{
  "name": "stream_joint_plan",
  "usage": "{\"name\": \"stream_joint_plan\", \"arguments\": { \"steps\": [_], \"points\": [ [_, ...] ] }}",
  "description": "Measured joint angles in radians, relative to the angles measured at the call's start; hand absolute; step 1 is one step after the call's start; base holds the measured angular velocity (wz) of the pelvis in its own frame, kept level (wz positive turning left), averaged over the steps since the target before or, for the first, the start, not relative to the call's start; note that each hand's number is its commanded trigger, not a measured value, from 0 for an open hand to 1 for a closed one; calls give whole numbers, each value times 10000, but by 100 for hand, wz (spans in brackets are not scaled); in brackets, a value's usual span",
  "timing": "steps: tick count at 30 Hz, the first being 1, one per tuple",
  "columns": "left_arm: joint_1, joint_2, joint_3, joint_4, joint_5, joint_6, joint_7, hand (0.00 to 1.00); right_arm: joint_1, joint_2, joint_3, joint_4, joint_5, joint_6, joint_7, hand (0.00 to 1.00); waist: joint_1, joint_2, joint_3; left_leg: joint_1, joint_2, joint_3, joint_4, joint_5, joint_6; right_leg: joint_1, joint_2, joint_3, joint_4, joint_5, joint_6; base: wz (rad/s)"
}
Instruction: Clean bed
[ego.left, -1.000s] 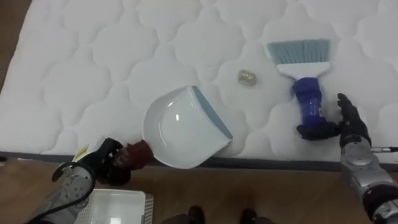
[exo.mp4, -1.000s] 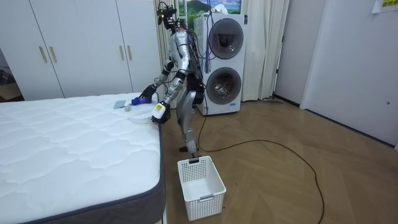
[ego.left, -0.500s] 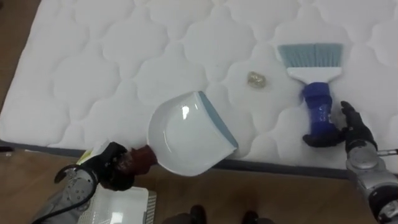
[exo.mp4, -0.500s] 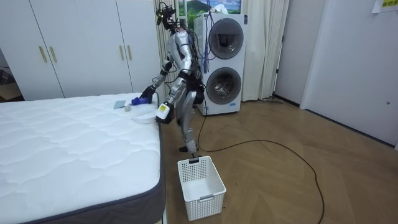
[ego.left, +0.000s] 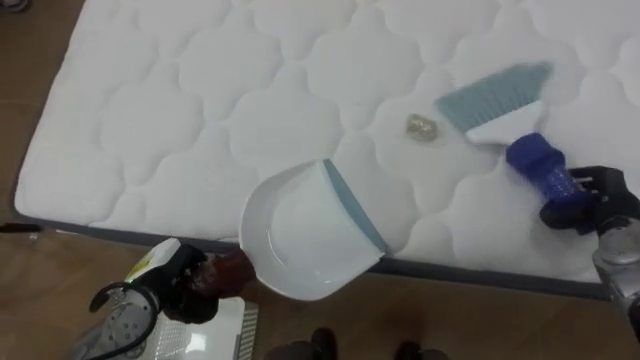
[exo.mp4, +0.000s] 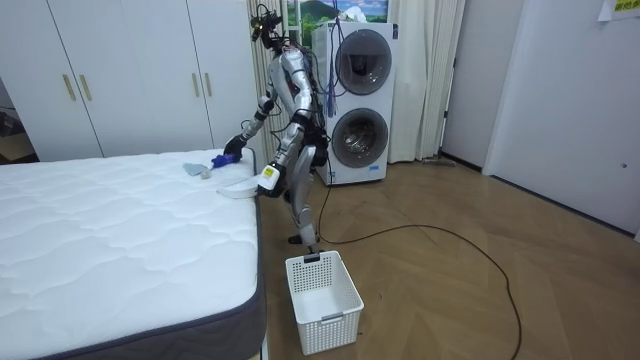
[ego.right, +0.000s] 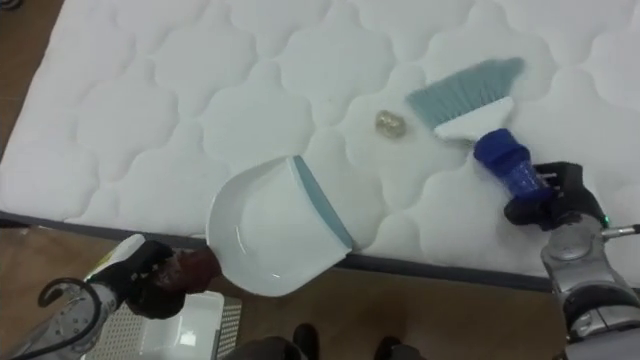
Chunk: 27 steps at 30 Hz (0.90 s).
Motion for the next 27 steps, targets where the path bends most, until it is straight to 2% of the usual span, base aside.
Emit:
{"name": "stream_joint_plan", "arguments": {
  "steps": [3,11,14,20,25,27],
  "points": [
    [5,0,-4,-79,6,91,-47,100,-3,-11,173,9,-230,182,131,100,82,-6,-4,-6,6,-16,73,14,-24,13,12,-5,50,-60,-40,0],
    [35,-5,-21,-285,24,360,-105,100,-69,84,144,8,-392,358,229,100,99,-9,-4,-12,-14,-12,163,13,-26,-34,-36,54,222,-116,-56,0],
    [60,-3,-21,-457,29,474,-154,100,-65,97,182,21,-395,562,369,100,109,3,-11,-165,3,-22,345,13,-24,-110,-43,37,273,-140,-49,1],
    [57,-6,-56,-557,31,492,-150,100,-64,88,220,91,-732,602,310,100,167,14,-19,-381,-12,-191,605,13,-20,-208,-66,-50,387,-139,-50,5],
    [-6,-7,-236,-558,32,677,-152,100,-50,84,290,256,-936,620,218,100,156,28,-29,-390,-11,-299,714,12,-18,-107,-73,-159,420,-138,-52,7],
    [-60,-6,-235,-572,34,751,-165,100,-48,79,282,407,-1544,624,142,100,55,85,-62,-498,-35,-491,779,11,-18,-79,-99,-351,415,-138,-57,19]
  ]
}}
